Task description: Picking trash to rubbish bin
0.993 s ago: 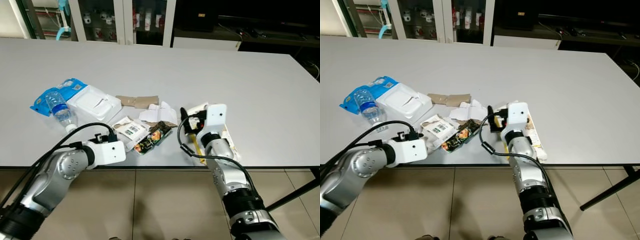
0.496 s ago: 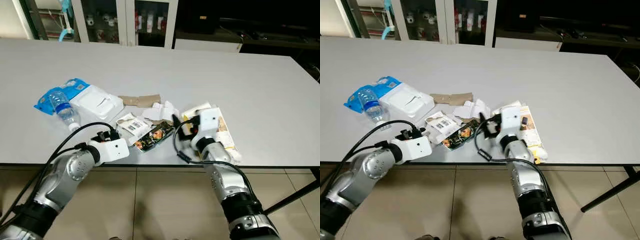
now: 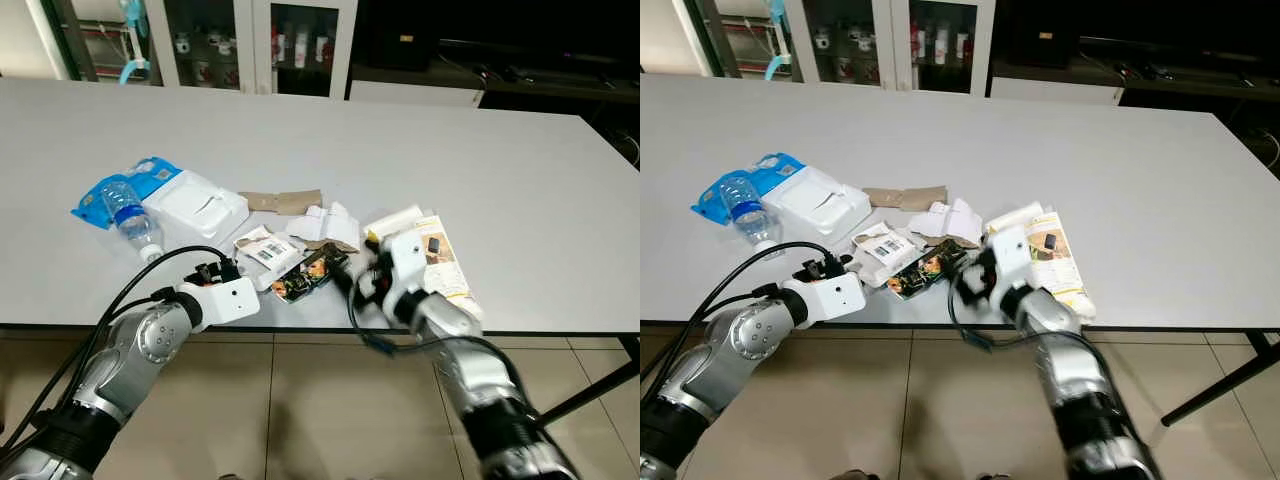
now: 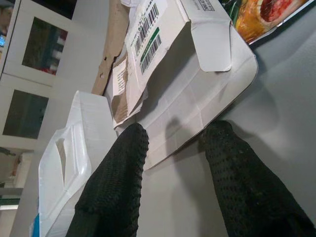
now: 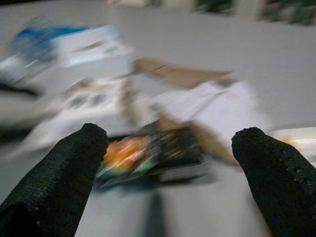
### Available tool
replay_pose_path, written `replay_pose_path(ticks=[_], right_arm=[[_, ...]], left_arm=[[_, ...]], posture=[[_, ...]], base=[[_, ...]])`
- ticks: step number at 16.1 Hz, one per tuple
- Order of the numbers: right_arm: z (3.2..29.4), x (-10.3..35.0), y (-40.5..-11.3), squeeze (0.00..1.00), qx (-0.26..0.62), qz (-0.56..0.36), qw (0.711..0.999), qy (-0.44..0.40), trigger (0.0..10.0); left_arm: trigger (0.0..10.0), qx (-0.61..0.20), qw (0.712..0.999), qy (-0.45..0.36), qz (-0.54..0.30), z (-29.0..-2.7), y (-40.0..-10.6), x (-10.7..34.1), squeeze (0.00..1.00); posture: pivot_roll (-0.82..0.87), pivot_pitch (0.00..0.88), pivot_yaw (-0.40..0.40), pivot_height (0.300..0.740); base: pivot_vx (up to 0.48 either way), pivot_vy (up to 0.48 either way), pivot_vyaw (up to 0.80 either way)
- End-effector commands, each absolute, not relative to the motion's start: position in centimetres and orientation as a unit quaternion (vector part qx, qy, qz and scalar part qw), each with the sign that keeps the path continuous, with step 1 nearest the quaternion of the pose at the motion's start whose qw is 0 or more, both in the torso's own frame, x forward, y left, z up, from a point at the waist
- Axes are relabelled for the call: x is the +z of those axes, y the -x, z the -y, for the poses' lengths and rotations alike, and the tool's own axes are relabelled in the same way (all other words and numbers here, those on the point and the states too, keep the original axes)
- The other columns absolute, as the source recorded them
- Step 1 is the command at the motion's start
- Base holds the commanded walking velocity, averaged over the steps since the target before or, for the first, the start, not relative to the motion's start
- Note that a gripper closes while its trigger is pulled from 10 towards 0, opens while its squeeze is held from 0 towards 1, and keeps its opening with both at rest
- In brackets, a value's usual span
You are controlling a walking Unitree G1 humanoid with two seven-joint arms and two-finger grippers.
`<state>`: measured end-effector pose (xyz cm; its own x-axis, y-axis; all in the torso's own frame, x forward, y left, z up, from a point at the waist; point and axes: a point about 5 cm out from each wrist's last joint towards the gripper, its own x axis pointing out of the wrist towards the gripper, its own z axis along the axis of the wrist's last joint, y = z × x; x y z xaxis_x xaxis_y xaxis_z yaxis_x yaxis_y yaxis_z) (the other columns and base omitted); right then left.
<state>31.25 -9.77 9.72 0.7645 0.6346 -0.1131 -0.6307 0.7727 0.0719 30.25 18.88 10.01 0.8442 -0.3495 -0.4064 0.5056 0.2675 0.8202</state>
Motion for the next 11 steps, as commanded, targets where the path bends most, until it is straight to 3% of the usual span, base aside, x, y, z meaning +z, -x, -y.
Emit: replay_pose_path(ticks=[1,5,7,11], right_arm=[[10.1,9.8,-31.0,0.00,0.354,-0.072,0.932,-0.022,10.0],[10.7,9.7,-30.5,0.00,0.381,-0.090,0.920,-0.023,10.0],[10.5,9.6,-29.4,0.00,0.427,-0.107,0.897,-0.022,10.0],[10.5,9.7,-29.2,0.00,0.434,-0.112,0.894,-0.026,10.0]], left_arm=[[10.0,-0.298,0.777,-0.542,-0.122,-18.9,-29.1,7.4,0.00],[10.0,-0.300,0.776,-0.542,-0.120,-18.9,-29.1,7.4,0.00],[10.0,-0.299,0.777,-0.542,-0.114,-18.8,-29.3,7.5,0.00],[10.0,-0.291,0.777,-0.549,-0.098,-18.4,-29.7,7.4,0.00]], posture=[[0.00,0.062,-0.092,0.740],[0.00,0.061,-0.088,0.740],[0.00,0.056,-0.087,0.740],[0.00,0.056,-0.087,0.740]], base=[[0.000,0.000,0.00],[0.000,0.000,0.00],[0.000,0.000,0.00],[0.000,0.000,0.00]])
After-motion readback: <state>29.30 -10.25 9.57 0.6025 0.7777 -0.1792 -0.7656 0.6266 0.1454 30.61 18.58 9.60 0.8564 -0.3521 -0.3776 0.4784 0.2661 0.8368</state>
